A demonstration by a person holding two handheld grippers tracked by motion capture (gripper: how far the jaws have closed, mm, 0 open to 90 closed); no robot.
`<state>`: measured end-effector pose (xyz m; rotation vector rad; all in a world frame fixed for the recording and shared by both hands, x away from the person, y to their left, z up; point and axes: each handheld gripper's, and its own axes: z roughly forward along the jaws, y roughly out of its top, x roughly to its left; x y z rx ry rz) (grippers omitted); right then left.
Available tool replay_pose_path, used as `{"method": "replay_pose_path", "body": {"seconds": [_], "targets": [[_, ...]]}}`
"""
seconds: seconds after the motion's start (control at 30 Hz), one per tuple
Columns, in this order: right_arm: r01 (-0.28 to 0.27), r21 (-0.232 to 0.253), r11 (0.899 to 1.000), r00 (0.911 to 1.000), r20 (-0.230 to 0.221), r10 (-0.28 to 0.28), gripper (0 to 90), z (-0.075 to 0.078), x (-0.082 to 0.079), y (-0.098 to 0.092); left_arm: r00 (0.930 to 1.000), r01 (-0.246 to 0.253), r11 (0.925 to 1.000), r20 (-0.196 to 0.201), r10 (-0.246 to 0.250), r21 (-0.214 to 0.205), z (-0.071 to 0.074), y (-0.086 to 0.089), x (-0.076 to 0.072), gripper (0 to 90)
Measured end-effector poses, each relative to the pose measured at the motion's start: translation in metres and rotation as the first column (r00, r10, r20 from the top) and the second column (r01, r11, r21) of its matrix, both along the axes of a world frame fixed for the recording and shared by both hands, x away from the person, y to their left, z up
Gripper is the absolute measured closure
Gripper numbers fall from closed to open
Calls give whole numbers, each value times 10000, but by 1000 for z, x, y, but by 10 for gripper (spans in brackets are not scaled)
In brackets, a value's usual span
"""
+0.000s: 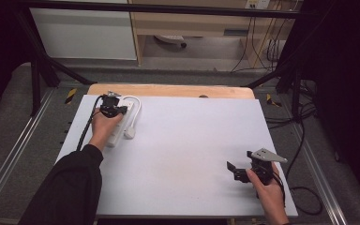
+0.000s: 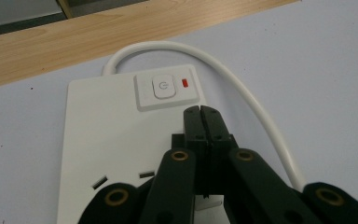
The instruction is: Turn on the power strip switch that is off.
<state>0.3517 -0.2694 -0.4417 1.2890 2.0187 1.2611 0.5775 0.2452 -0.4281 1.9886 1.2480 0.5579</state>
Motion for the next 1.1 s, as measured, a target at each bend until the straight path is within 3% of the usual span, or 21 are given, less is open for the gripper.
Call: {"method": "replay_pose_path", "body": {"seconds": [0.43, 0.93, 1.1], "targets": [[-3, -14, 10000, 10000, 31, 3, 31, 0, 0, 0, 9996, 21, 9998, 272, -15, -202, 3, 2, -2, 900], [-7, -53, 10000, 10000, 11, 7, 31, 0, 0, 0, 9996, -102, 9991, 241, 113, -422, 3, 8, -4, 899], [11, -30, 10000, 10000, 47, -11, 31, 0, 0, 0, 9989, -175, 9986, 420, 197, -506, 4, 10, -6, 853]]}}
